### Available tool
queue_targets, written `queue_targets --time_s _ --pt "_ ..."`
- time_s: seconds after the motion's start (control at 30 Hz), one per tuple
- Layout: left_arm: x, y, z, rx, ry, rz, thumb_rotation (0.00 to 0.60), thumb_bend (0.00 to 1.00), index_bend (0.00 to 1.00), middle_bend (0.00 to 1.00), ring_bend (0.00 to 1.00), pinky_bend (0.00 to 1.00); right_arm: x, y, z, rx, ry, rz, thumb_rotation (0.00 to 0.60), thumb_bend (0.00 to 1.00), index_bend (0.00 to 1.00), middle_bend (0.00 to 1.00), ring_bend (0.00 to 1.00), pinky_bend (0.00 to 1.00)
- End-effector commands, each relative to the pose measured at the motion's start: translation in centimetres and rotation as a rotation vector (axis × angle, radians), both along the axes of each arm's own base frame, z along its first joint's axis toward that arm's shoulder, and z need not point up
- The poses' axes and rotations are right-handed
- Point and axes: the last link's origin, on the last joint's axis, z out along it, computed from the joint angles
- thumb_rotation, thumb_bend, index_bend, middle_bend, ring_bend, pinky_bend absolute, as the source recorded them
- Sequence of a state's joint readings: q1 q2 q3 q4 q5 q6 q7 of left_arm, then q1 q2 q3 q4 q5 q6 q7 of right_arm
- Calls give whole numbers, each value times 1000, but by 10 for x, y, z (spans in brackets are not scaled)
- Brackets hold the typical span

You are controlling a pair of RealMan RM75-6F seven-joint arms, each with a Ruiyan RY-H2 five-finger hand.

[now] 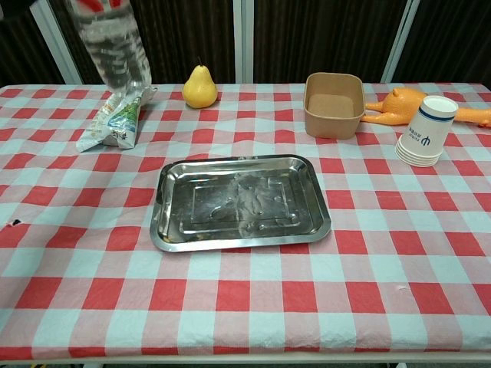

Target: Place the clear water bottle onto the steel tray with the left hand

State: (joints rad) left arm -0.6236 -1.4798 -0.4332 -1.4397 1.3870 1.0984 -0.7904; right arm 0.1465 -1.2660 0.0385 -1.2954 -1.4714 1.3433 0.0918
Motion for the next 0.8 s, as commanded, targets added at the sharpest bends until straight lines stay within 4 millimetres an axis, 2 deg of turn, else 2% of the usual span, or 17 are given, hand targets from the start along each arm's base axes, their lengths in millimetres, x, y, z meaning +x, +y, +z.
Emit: queue_targets --time_s 0.03,0.07,0.13,0.3,0.37,0.47,0.53,0.63,0.67,0.73,0.8 --pt "-46 -23 -38 -130 60 112 600 266 599 649 511 524 0 1 -2 10 4 4 600 106 0 2 0 0" --pt "-58 -27 -50 -162 67 155 600 266 599 648 511 524 0 1 -2 10 3 4 600 106 0 2 0 0" --pt "-59 -22 -57 -149 60 165 600 265 599 647 511 525 -1 1 -1 6 6 5 600 106 0 2 0 0" --pt "-22 -1 -34 -38 17 46 600 264 598 646 511 525 -1 0 -2 2 2 0 600 107 0 3 0 0" --pt "-17 1 -29 -27 6 29 600 264 598 646 511 526 0 1 -4 10 0 -1 600 107 0 2 0 0" --pt "-11 3 -35 -55 -8 29 600 264 598 646 511 526 -1 2 -5 17 10 2 600 107 0 2 0 0" --pt "3 3 -44 -80 -25 9 600 263 597 646 511 526 -1 2 -3 12 11 -1 600 106 0 3 0 0" --pt "41 -2 -66 -135 -59 -68 600 263 596 646 511 526 -1 0 -2 3 9 -6 600 107 0 3 0 0" --pt "47 -4 -68 -139 -68 -83 600 263 596 646 511 526 -1 0 -2 2 8 -5 600 107 0 3 0 0" --pt "45 -3 -60 -109 -64 -86 600 263 596 646 511 526 1 -1 -2 2 6 -1 600 107 0 3 0 0" --pt "27 4 -43 -59 -21 -56 600 263 596 646 511 526 2 -1 -2 2 5 6 600 107 0 3 0 0"
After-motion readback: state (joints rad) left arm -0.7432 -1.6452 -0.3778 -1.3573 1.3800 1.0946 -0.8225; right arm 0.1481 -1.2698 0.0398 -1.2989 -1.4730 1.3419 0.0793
